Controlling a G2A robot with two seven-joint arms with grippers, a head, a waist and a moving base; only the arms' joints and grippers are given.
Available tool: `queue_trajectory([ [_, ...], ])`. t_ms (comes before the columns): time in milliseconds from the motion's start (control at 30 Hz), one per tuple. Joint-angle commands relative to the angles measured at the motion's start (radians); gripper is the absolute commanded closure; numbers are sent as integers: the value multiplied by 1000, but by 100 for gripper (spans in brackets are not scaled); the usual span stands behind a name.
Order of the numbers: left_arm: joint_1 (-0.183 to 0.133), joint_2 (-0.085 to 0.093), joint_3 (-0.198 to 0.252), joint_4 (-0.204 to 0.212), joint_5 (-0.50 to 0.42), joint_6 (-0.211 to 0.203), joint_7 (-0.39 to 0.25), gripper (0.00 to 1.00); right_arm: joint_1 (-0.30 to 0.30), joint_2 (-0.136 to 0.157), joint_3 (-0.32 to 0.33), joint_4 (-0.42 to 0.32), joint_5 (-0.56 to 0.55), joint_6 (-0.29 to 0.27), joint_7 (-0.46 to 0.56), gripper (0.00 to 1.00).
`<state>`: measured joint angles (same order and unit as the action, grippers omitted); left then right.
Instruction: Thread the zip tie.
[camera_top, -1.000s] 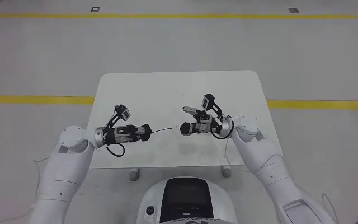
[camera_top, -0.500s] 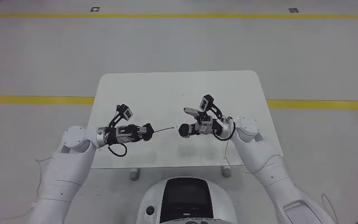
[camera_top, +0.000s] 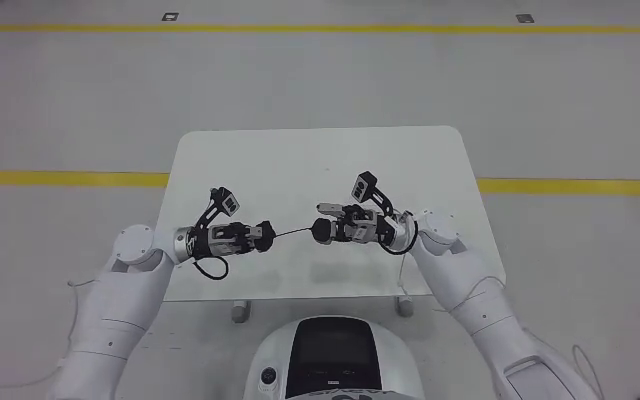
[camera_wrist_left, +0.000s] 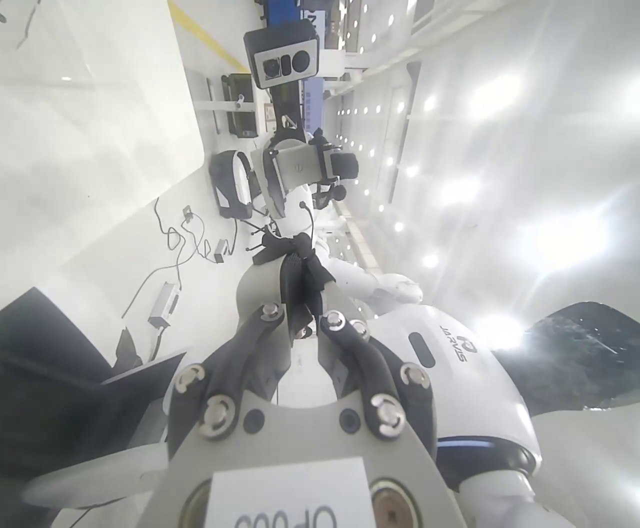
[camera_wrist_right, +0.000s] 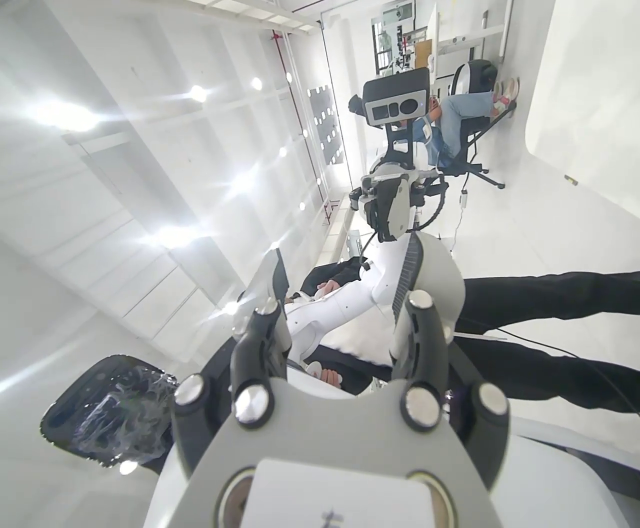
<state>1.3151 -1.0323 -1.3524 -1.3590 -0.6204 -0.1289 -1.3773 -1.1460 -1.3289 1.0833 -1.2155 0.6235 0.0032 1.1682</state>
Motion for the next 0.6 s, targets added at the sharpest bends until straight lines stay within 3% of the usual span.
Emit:
queue_trajectory([
  [0, 0, 1, 2, 0, -1, -1, -2, 100, 0, 1, -7, -3, -5, 3, 3, 56],
  [267, 0, 1, 2, 0, -1, -1, -2, 100, -1, 5, -27, -15, -23, 19, 11, 58],
  [567, 0, 1, 2, 0, -1, -1, -2, 100, -7, 11, -28, -30, -22, 7, -6, 68],
])
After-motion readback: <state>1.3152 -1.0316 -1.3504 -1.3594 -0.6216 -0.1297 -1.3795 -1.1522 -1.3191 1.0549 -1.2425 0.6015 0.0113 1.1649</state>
